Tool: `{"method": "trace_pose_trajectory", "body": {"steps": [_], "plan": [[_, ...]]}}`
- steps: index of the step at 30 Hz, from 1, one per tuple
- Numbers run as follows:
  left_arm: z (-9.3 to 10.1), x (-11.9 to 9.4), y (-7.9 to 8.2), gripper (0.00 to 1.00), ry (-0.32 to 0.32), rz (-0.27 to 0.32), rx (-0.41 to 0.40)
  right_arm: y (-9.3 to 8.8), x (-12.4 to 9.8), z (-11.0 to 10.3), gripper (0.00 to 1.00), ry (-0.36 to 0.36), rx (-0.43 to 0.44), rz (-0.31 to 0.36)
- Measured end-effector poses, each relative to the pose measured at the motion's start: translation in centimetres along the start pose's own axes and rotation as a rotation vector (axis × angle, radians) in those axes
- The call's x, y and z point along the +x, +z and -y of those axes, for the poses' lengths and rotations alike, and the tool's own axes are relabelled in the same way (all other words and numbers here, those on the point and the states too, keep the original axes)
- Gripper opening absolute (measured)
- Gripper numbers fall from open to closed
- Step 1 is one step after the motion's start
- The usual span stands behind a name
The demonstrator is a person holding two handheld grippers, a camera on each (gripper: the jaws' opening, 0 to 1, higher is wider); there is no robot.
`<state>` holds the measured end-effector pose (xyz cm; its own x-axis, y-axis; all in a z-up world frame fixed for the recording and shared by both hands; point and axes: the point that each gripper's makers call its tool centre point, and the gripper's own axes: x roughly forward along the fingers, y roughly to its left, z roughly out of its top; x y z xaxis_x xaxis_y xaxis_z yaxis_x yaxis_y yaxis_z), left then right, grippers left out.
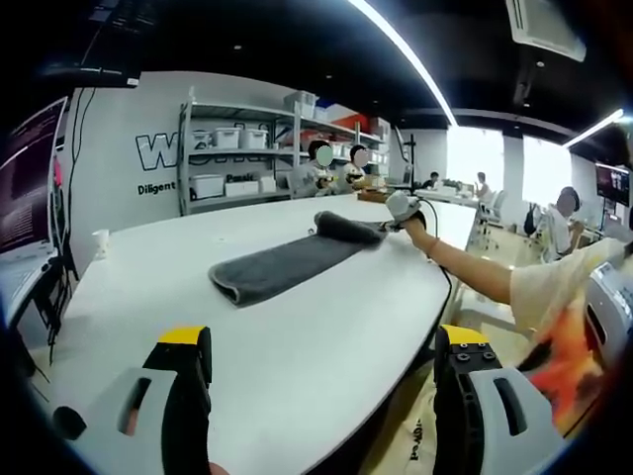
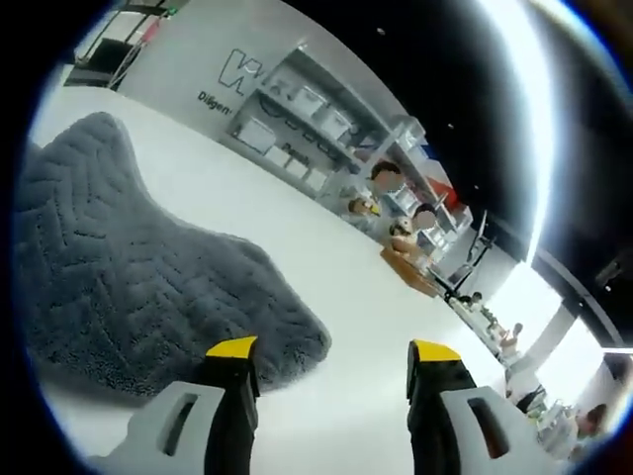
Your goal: Open the folded towel by lifting each exposed corner and separating the folded layers until the towel lies flat within the target outline without major curled edges
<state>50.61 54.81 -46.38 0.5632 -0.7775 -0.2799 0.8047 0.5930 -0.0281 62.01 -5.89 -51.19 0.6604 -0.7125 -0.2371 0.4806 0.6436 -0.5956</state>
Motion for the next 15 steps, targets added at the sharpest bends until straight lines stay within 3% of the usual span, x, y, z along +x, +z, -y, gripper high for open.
{"method": "trace_pose_trajectory", "body": {"steps": [10,15], "plan": [[-0.8,0.8,-0.9,0.92,-0.004,-0.023,-0.026,-1.2,-0.9,1.3,0.86,-0.027,0.072,-0.042],[-1.8,1.5,-1.9,0.92,0.022,-0.059,-0.039,-1.5,-1.2,0.9,0.99,0.008,0.113,-0.045]]}}
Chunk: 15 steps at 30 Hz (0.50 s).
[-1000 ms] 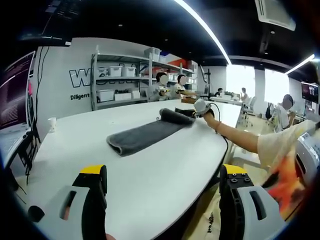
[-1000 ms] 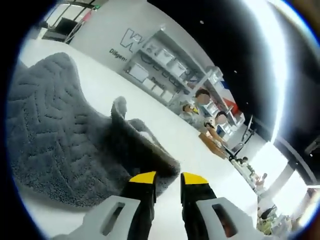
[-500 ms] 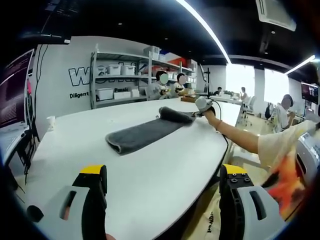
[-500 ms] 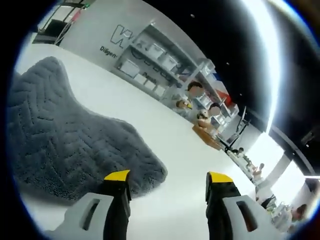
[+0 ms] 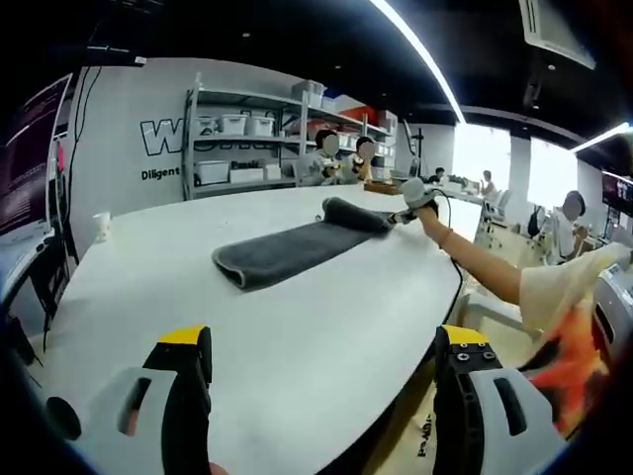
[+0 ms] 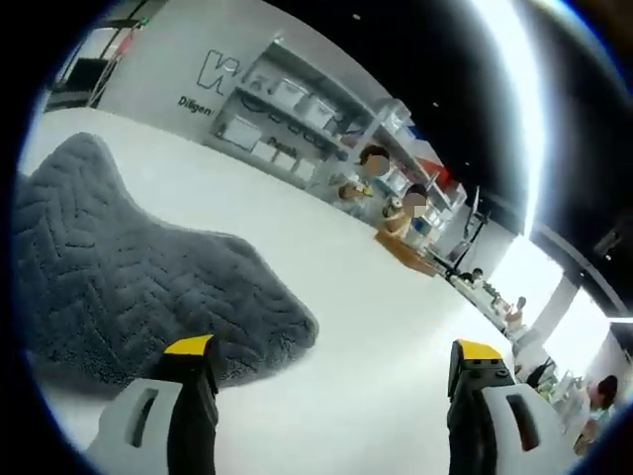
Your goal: Open the folded towel by lifting each exposed corner and separating the folded layers until the towel lies flat within the target outline without major curled edges
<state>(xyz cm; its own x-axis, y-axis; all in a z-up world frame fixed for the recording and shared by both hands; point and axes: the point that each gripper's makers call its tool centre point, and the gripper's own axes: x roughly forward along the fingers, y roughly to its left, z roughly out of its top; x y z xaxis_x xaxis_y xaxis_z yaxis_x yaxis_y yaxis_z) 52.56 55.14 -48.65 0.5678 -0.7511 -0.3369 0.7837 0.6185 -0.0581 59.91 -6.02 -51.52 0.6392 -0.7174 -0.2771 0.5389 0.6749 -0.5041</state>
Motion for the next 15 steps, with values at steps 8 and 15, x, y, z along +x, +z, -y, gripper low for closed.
{"method": "trace_pose_trajectory", "body": {"steps": [8,15], "plan": [[-0.9,0.9,-0.7,0.91,0.014,-0.015,-0.031,-1.0,-0.6,-0.7,0.99,0.104,0.113,-0.032],[-0.5,1.7,-1.1,0.91,0.008,-0.039,-0.027,-1.0,-1.3,-2.1,0.99,0.168,0.11,-0.048]]}}
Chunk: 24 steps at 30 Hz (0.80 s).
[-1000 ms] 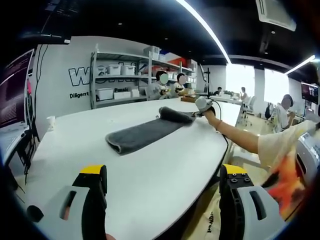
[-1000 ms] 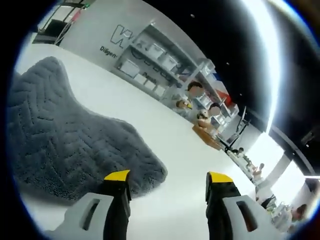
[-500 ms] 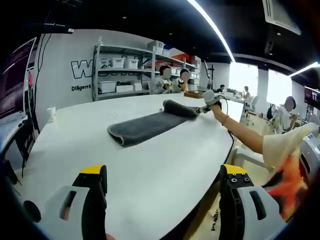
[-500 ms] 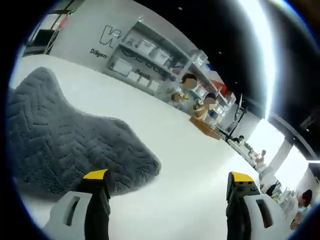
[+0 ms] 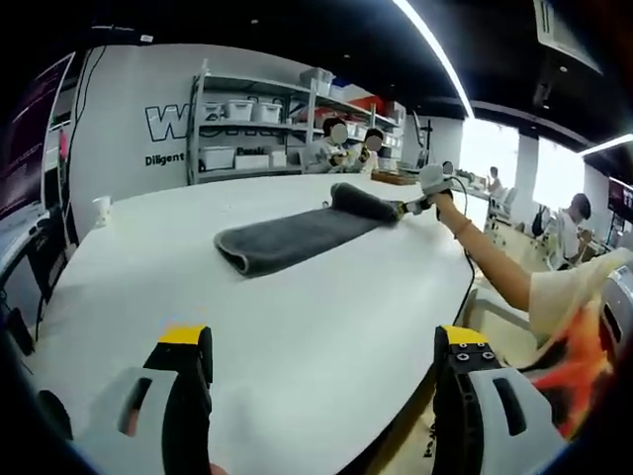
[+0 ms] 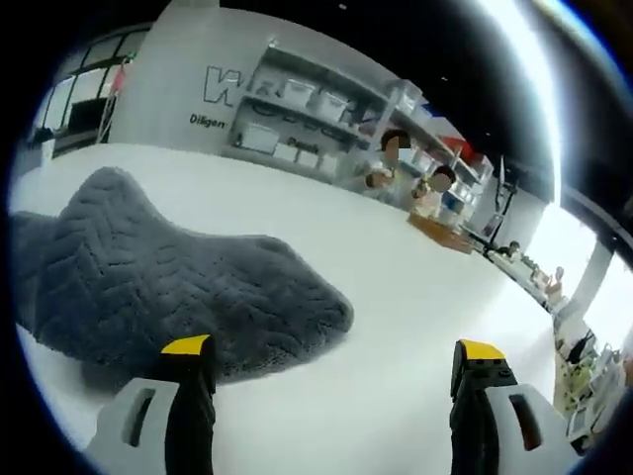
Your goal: Open the folded towel by lifting each exposed corner and separating the folded layers until the towel lies flat within the target outline without major curled edges
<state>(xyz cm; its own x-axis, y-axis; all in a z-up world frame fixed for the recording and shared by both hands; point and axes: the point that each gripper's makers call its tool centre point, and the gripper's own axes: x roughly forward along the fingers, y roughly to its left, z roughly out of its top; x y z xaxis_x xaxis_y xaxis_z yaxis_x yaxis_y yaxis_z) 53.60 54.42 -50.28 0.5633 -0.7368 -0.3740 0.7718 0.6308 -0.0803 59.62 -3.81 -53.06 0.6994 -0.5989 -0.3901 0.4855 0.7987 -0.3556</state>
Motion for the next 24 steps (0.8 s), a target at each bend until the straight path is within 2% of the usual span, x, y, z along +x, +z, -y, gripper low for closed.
{"method": "trace_pose_trajectory", "body": {"steps": [6,12,17,20,24], "plan": [[0.6,0.2,0.1,0.91,-0.01,0.003,0.01,0.3,-0.6,0.2,0.99,-0.003,0.01,0.021],[0.0,0.7,0.8,0.89,0.02,0.049,-0.02,0.6,-0.9,0.2,0.99,0.006,0.039,0.045],[-0.3,2.3,0.8,0.87,0.026,0.053,-0.024,1.4,1.0,0.0,0.99,0.012,0.024,0.036],[-1.3,3.4,0.8,0.86,0.077,0.055,-0.012,2.0,1.5,-0.2,0.99,0.027,0.029,0.043],[-2.5,4.7,0.5,0.85,0.098,0.052,-0.027,2.5,2.0,-0.4,0.99,0.039,0.026,0.052]]}}
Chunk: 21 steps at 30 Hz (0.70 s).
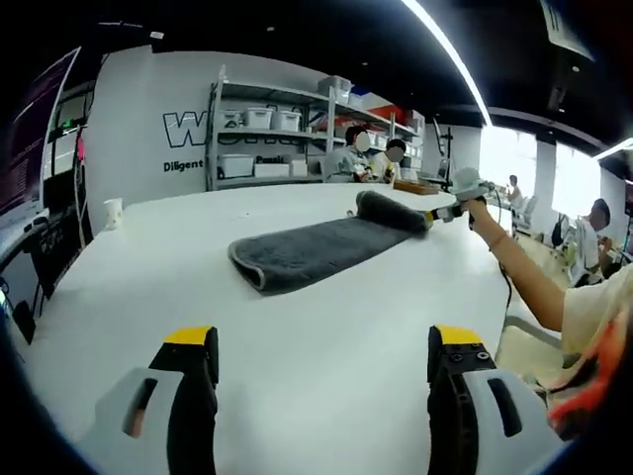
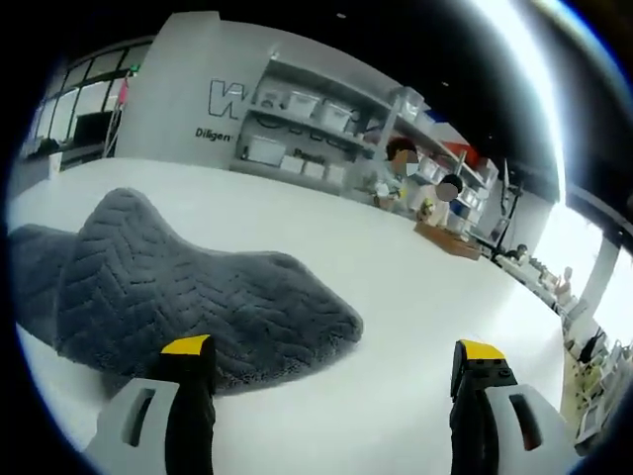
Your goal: Open the folded towel by lifting each exposed corner and separating the folded layers until the towel lies flat within the target outline without major curled edges
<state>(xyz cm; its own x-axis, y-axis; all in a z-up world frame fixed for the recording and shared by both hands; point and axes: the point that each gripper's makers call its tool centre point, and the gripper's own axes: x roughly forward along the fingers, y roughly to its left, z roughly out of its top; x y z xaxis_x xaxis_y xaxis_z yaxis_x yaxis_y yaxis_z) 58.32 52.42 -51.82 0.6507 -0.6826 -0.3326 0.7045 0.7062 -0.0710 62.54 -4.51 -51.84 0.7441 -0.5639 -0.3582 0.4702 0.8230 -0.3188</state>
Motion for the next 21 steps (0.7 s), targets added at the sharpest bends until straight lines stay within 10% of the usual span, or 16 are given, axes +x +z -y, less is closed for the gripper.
{"method": "trace_pose_trajectory", "body": {"steps": [12,21], "plan": [[-1.5,3.6,2.7,0.76,0.001,0.128,-0.034,0.6,0.7,-0.5,0.99,0.033,0.017,0.005],[-3.0,7.8,2.1,0.71,0.042,0.024,0.033,0.8,1.0,-0.7,0.99,0.043,0.01,0.013]]}}
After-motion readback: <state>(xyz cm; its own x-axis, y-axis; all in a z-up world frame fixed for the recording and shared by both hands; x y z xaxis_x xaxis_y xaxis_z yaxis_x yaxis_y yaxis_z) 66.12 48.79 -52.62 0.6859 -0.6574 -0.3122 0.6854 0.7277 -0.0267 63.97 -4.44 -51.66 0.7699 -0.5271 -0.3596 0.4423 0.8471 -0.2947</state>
